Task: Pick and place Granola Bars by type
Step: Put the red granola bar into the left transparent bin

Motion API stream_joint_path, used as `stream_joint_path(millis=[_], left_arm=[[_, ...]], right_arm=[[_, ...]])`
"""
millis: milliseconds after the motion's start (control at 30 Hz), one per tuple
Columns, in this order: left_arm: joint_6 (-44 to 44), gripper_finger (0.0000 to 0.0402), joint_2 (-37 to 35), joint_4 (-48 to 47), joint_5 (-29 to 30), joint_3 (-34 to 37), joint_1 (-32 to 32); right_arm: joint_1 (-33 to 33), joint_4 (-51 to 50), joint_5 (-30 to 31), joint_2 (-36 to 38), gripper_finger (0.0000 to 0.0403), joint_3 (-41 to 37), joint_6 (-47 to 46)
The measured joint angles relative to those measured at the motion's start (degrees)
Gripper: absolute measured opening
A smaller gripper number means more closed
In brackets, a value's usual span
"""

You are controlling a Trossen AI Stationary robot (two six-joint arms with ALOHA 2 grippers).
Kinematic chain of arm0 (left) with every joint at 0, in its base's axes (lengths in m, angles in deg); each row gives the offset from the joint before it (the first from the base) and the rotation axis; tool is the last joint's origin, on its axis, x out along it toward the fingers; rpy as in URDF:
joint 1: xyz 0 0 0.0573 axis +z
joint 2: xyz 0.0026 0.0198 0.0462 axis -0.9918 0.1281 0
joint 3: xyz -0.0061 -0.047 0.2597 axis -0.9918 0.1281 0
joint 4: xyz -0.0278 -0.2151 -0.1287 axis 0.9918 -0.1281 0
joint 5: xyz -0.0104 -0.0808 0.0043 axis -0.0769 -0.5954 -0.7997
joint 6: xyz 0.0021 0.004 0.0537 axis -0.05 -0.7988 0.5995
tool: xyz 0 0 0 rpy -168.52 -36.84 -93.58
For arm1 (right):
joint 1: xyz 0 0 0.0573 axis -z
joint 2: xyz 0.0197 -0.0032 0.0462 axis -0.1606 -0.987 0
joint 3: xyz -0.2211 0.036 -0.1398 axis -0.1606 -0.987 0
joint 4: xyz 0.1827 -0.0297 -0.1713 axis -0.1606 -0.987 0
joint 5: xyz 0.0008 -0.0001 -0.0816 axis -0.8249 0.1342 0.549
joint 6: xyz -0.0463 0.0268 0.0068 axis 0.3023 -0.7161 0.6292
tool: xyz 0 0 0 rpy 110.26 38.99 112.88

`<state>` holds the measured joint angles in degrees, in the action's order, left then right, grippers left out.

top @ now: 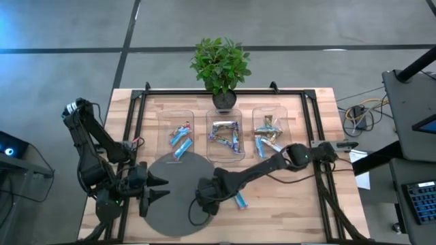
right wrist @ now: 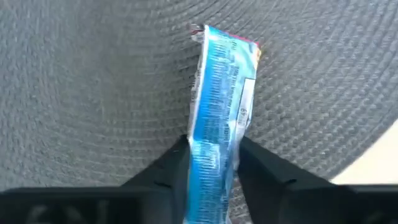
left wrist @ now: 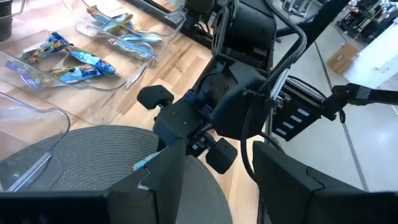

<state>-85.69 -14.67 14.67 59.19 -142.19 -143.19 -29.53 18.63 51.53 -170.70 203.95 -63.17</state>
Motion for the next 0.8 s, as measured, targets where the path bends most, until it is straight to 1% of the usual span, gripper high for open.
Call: stream_joint_path(millis=[133, 200, 233, 333, 467, 533, 600, 667, 800], left_arm=[[0.0, 0.0170, 0.0, -0.4, 0.0, 0.0, 0.0], [0.1, 0.0170, 0.0, -0.4, 0.0, 0.0, 0.0], [0.1, 0.0170, 0.0, -0.4, 0.0, 0.0, 0.0], [0.0, 0.0170, 0.0, -0.4, 0.0, 0.0, 0.0], [-0.1, 0.0170, -1.2, -0.4, 0.7, 0.0, -0.8], [-0.2, 0.0170, -2.2, -0.4, 3.5, -0.2, -1.9], [-0.2, 0.0170, -3.7, -0.4, 8.0, -0.3, -3.7], [-0.3, 0.0170, -5.5, -0.5, 12.4, -0.2, -5.8], [0.5, 0.0170, -8.2, -1.4, 16.6, 0.0, -9.1]], right_arm=[[0.8, -0.2, -1.3, 0.1, 0.0048, 1.2, -1.1], [1.1, -0.3, -2.8, 0.1, 0.0024, 3.0, -1.1], [1.2, -0.3, -3.2, 0.4, 0.0020, 4.1, -1.1], [1.8, 0.0, -4.9, 1.6, 0.0026, 8.2, -1.6], [4.3, 1.5, -4.7, 4.4, 0.0037, 13.0, -3.7], [6.4, 2.9, -4.4, 5.5, 0.0036, 15.5, -5.8], [8.9, 4.6, -4.6, 6.1, 0.0033, 17.2, -8.3], [11.7, 9.2, -5.5, 6.3, 0.0033, 18.0, -12.2], [17.7, 15.7, -6.3, 5.7, 0.0042, 17.2, -20.1]])
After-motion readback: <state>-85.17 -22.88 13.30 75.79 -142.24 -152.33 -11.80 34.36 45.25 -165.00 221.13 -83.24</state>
